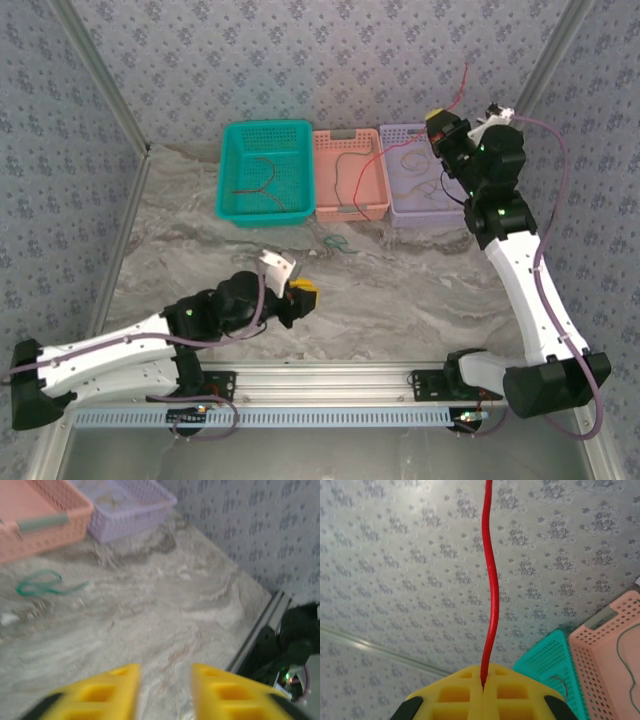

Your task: Untangle the cables

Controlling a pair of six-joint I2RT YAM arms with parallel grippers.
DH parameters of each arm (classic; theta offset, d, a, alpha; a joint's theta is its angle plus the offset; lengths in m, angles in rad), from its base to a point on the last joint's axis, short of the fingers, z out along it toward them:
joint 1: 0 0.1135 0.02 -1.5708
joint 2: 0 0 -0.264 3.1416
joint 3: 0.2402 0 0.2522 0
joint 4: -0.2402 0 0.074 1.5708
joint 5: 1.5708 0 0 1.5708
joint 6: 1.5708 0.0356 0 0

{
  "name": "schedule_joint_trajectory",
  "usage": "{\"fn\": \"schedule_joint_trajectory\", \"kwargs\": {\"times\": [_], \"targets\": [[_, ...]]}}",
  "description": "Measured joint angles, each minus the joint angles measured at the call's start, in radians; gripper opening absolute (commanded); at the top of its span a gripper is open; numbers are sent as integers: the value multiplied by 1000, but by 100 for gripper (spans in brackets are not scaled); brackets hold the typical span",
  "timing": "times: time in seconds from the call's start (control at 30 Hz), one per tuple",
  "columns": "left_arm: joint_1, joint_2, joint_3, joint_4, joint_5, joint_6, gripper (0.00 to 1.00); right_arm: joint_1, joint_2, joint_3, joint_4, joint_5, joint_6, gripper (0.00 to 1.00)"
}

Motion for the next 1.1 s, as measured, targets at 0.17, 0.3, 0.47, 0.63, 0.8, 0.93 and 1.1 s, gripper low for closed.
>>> {"fn": "schedule_joint_trajectory", "kwargs": {"times": [0.17,0.3,0.47,0.63,0.8,0.93,1.1], "targets": [[50,76,239,-58,-45,21,65,88,0,0,-14,-103,-153,0],[140,190,402,-84,-14,77,68,190,5,5,-88,-159,-276,0],[195,334,536,-118,16,209,69,327,23,36,-238,-167,-413,0],[196,424,562,-120,51,321,66,391,24,41,-312,-168,-466,0],[197,464,562,-117,54,369,50,412,26,42,-343,-167,-467,0],[198,464,560,-87,66,378,13,417,26,42,-340,-167,-454,0],[198,464,548,-66,88,372,0,417,26,36,-327,-167,-428,0]]}}
